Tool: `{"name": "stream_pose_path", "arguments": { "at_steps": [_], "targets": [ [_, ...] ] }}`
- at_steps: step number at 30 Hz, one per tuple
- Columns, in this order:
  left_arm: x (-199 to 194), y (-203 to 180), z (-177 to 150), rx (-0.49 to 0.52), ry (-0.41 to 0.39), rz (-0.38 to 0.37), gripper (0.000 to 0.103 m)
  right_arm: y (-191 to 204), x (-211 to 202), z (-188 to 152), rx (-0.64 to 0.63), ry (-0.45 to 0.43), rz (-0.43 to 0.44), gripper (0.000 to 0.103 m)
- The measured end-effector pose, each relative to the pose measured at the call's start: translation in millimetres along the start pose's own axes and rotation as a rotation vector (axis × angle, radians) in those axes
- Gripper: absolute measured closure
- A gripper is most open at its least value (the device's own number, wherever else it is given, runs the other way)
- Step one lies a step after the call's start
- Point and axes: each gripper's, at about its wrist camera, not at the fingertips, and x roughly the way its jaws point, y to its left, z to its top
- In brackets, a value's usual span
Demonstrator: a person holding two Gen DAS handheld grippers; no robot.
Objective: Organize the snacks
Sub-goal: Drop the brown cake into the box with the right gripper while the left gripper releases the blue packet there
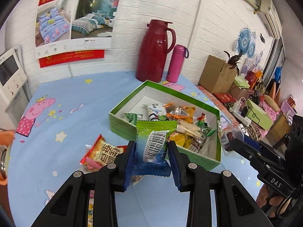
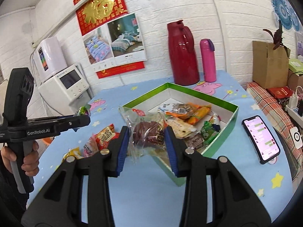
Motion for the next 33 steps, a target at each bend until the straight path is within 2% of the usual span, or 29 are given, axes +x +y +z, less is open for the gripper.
{"name": "stream_pose_path", "arguments": {
  "at_steps": [6,13,14,15,16,17,19,22,26,33],
  "targets": [
    [43,-28,20,0.023,0.019,0.000,0.068,-35,16,7,0.039,0.006,-0.051,0.062],
    [93,-34,35,0.008,0.053,0.012,0.067,-59,44,11,0.060,-0.001,-0.078,0.062],
    [100,-33,35,0.013,0.058,0.018,0.058,-62,50,10,0.055,-0.003,-0.085,0.059],
    [105,-32,35,0.018,0.065,0.028,0.049,-64,55,10,0.049,0.008,-0.099,0.043],
    [110,-30,34,0.016,0.072,0.050,0.026,-66,59,8,0.046,0.019,-0.122,0.034],
    [112,-28,33,0.009,0.069,0.072,0.015,-67,60,5,0.045,0.018,-0.133,0.025],
    [110,-22,26,-0.006,0.040,0.084,0.015,-68,59,1,0.029,0.012,-0.115,0.025],
    [112,-18,23,-0.018,0.062,0.091,0.015,-69,59,-1,0.032,0.019,-0.126,0.022],
    [102,-13,17,-0.017,0.058,0.102,0.015,-64,52,-2,0.042,0.019,-0.099,0.019],
    [60,-5,7,-0.016,0.029,0.109,0.015,-38,21,-3,0.028,-0.029,-0.048,0.008]
  ]
}}
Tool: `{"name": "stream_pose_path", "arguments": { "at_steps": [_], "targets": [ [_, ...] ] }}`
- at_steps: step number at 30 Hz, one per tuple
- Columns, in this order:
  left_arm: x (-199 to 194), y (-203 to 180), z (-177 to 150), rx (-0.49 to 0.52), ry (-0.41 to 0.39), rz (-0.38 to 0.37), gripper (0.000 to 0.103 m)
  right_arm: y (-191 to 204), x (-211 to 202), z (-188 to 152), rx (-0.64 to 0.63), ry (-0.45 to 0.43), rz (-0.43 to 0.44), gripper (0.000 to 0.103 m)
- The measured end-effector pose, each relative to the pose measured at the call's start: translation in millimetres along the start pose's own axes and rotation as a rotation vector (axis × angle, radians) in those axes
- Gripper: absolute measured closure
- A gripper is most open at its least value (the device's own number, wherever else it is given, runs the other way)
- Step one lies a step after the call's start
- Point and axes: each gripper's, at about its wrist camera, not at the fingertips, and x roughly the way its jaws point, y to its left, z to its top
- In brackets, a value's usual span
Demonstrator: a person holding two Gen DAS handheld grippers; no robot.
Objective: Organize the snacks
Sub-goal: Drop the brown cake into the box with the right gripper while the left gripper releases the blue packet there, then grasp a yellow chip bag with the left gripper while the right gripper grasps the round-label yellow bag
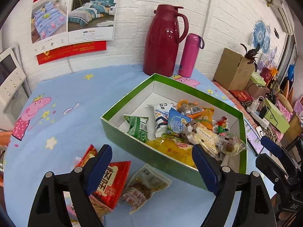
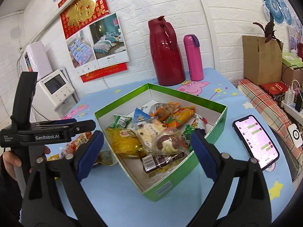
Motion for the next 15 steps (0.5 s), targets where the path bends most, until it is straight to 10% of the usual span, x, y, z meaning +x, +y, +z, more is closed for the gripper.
{"name": "stream_pose_path", "arguments": {
  "at_steps": [15],
  "targets": [
    [-70,61,-41,-0.088,-0.009,0.007,0.015,66,-28,-28,-0.055,0.055,0.133,0.006]
  ]
}}
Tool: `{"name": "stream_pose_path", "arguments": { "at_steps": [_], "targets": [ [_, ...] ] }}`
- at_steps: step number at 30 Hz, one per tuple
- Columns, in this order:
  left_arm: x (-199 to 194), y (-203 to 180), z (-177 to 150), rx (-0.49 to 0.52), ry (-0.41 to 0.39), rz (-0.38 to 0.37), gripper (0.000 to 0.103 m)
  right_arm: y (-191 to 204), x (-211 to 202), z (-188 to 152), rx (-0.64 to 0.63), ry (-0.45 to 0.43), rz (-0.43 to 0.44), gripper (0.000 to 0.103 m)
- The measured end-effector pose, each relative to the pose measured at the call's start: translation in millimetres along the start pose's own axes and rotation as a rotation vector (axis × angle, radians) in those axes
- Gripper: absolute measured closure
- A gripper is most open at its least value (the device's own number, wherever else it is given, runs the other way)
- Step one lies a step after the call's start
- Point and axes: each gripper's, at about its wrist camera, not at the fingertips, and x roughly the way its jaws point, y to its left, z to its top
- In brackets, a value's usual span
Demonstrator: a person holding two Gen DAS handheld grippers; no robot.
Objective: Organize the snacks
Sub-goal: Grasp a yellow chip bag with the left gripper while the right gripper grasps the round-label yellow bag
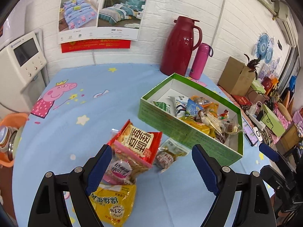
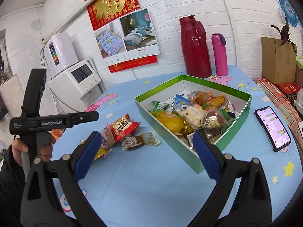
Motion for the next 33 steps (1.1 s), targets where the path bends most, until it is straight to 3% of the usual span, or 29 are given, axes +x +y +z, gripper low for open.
{"name": "stream_pose_path", "arguments": {
  "at_steps": [7,12,18,21,25,29,31,33],
  "targets": [
    [-6,31,-18,-0.026,0.013,0.027,0.015,23,29,-21,-0.016,0.103,0.027,0.007],
    [-3,51,-34,-0.035,0.048,0.017,0.015,36,50,-33,-0.008,0.179,0.094,0.012],
    [-12,81,-61,-0.063,0.075,-0.002,0.015,48,75,-46,0.063,0.281,0.245,0.013],
    [-8,100,-65,-0.070,0.086,0.013,0.015,62,91,-54,0.095,0.347,0.323,0.023],
    [3,132,-71,-0.143,0.132,-0.068,0.023,84,116,-63,0.129,0.413,0.389,0.026],
    [9,147,-79,-0.170,0.155,-0.105,0.023,97,140,-64,0.173,0.439,0.416,0.027],
    [13,153,-81,-0.186,0.161,-0.126,0.023,99,153,-65,0.199,0.460,0.414,0.037],
    [18,157,-82,-0.207,0.171,-0.152,0.023,95,162,-69,0.224,0.484,0.400,0.060]
  ]
}}
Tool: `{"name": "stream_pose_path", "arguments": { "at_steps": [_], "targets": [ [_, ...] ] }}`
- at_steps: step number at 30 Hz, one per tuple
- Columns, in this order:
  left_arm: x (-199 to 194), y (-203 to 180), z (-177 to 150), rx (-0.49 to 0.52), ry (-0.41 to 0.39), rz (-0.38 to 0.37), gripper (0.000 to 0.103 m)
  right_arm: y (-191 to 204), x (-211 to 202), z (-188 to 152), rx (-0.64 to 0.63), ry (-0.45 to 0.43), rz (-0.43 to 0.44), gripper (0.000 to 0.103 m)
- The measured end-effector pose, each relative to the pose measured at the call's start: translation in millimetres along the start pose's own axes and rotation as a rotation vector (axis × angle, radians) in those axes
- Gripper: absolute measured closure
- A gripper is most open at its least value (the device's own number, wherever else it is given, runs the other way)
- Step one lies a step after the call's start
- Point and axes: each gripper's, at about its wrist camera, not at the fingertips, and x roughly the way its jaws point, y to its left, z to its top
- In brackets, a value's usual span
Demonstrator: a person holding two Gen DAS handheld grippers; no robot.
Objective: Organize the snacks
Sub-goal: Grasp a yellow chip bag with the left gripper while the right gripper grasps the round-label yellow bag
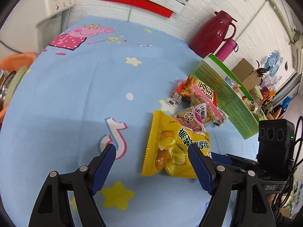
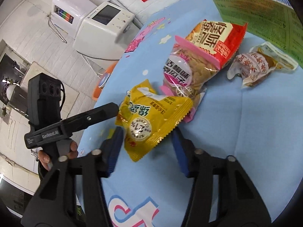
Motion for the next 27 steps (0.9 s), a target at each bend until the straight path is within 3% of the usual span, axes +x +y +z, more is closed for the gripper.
{"name": "stream_pose_path", "arguments": {
  "at_steps": [2,6,8,11,15,17,27],
  "targets": [
    [6,0,1,-0.001,0.014,-0.024,0.023,-6,0,-2,0.009,0.001,0.009,0.068],
    [18,-5,0,0.026,0.019,-0.050,0.024,-9,-6,-2,-0.001,-0.006,-0.002,0.069],
    [21,-8,0,0.038,0.029,-0.075,0.042,-10,-7,-3,-0.006,-0.010,-0.005,0.069],
    [19,-14,-2,0.042,0.030,-0.102,0.059,-10,-7,-3,-0.007,-0.012,-0.007,0.070],
    [15,-28,-8,0.077,0.014,-0.064,0.068,-4,-13,-5,-0.043,-0.031,-0.042,0.073],
    [12,-34,-11,0.085,0.012,-0.055,0.079,1,-21,-9,-0.067,-0.050,-0.061,0.075],
    [-19,-97,-17,0.171,-0.038,-0.070,0.081,16,-85,-20,-0.143,-0.190,-0.059,0.076]
  ]
}}
